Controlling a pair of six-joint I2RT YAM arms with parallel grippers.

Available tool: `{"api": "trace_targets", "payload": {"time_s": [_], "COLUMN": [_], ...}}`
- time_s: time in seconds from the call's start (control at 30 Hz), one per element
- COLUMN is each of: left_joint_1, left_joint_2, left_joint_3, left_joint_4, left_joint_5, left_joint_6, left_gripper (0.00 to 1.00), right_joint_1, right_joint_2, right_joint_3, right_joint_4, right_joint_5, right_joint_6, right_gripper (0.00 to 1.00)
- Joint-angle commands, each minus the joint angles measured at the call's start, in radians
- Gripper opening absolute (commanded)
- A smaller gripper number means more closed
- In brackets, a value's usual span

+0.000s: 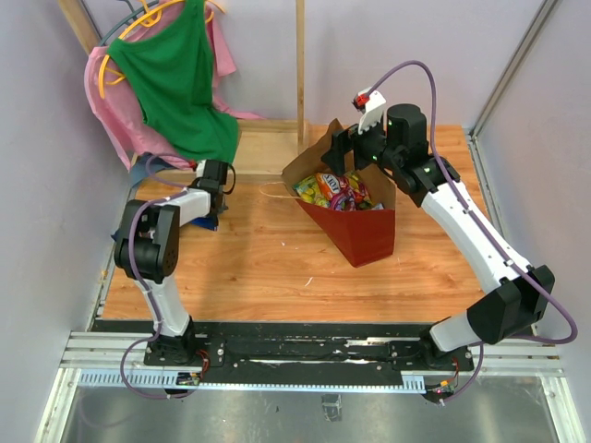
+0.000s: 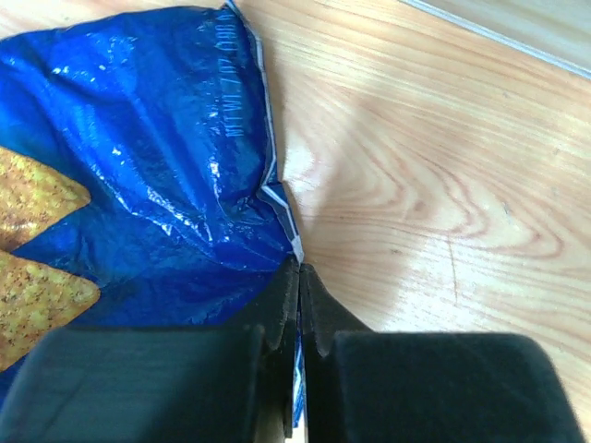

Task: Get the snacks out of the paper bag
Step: Adjust the snack at the center of the board.

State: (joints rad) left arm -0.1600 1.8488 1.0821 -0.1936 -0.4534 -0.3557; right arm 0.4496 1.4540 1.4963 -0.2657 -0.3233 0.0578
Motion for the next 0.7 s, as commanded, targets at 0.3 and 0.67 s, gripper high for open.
{"api": "trace_targets", "payload": {"time_s": [0.3,0.67], "left_joint_1": [-0.297,-0.344], "left_joint_2": [-0.032,-0.424], "left_joint_3": [0.002,-0.144], "left_joint_4": [0.010,0.100], "left_joint_5": [0.164,0.228], "left_joint_6": [-0.076,-0.087], "left_gripper": [0.01,1.00], "right_joint_1": [0.017,0.017], "right_joint_2": [-0.014,-0.028], "right_joint_3": [-0.002,-0.007], "right_joint_4": [0.041,0.041], "right_joint_5": [-0.025,-0.018], "right_joint_6": [0.018,0.011], "right_gripper": [0.99,0.99]}}
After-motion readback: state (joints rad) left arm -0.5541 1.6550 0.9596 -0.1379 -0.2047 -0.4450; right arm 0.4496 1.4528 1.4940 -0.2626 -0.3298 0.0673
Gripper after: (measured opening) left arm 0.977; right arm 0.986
